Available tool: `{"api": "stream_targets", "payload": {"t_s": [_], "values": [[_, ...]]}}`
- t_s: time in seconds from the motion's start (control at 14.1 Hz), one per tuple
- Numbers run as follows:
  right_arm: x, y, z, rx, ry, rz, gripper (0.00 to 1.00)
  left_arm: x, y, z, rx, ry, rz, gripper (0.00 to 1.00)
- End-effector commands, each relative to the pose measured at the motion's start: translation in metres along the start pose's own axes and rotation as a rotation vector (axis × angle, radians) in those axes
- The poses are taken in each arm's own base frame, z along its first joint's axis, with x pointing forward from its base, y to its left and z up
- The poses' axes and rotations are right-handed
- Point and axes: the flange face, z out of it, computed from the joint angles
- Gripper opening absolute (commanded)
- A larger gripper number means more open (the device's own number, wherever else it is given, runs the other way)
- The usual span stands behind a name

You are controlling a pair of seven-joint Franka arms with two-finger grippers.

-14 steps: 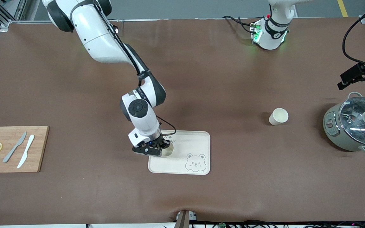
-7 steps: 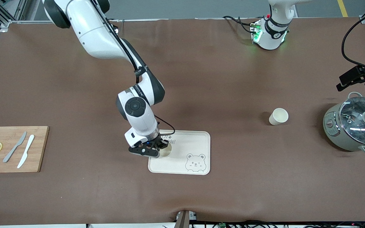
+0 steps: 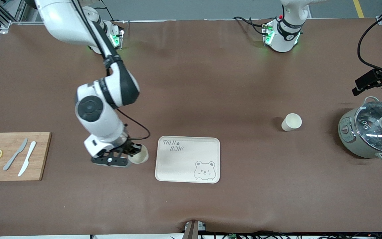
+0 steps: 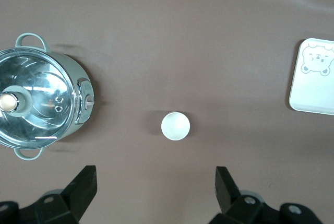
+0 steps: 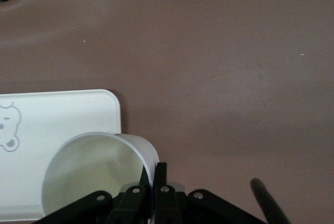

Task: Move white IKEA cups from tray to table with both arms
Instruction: 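Carry the cup with the right gripper toward the cutting board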

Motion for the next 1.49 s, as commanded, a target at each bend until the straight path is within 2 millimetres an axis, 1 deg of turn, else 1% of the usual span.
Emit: {"api": "stream_targets", "payload": {"t_s": [0.0, 0.07, 0.21, 0.35, 0.43, 0.57, 0.64, 0.71, 0.78, 0.92, 0.99, 1.35, 1.42], "values": [[-0.011, 0.058, -0.006, -0.001, -0.022, -0.069, 0.0, -0.001, 0.0, -0.005, -0.016, -0.003, 0.013, 1.0], [-0.012, 0.078, -0.002, 0.0, -0.02, -0.093, 0.0, -0.001, 0.0, -0.005, -0.016, -0.005, 0.013, 1.0], [-0.016, 0.124, 0.011, 0.0, 0.0, -0.144, 0.0, -0.001, 0.003, -0.005, -0.016, -0.003, 0.018, 1.0], [-0.021, 0.155, 0.024, 0.014, 0.004, -0.175, 0.0, -0.002, 0.003, -0.005, -0.015, -0.005, 0.016, 1.0], [-0.022, 0.171, 0.027, 0.033, 0.002, -0.189, 0.0, -0.002, 0.003, -0.005, -0.016, -0.005, 0.019, 1.0], [-0.026, 0.214, 0.04, 0.055, 0.009, -0.228, 0.0, -0.002, 0.005, -0.005, -0.017, -0.005, 0.021, 1.0], [-0.029, 0.229, 0.047, 0.072, 0.018, -0.245, 0.0, -0.002, 0.005, -0.004, -0.017, -0.007, 0.021, 1.0], [-0.031, 0.239, 0.052, 0.091, 0.025, -0.259, 0.0, -0.002, 0.005, -0.005, -0.017, -0.005, 0.021, 1.0], [-0.033, 0.247, 0.056, 0.106, 0.029, -0.264, 0.0, -0.002, 0.005, -0.004, -0.017, -0.007, 0.021, 1.0], [-0.038, 0.25, 0.065, 0.103, 0.051, -0.265, 0.0, -0.001, 0.005, -0.003, -0.017, -0.008, 0.02, 1.0], [-0.04, 0.251, 0.07, 0.097, 0.063, -0.263, 0.0, -0.001, 0.006, -0.002, -0.017, -0.008, 0.022, 1.0], [-0.043, 0.247, 0.078, 0.084, 0.094, -0.267, 0.0, -0.001, 0.006, -0.002, -0.017, -0.01, 0.02, 1.0], [-0.044, 0.247, 0.083, 0.081, 0.097, -0.267, 0.0, -0.001, 0.006, -0.002, -0.017, -0.01, 0.022, 1.0]]}}
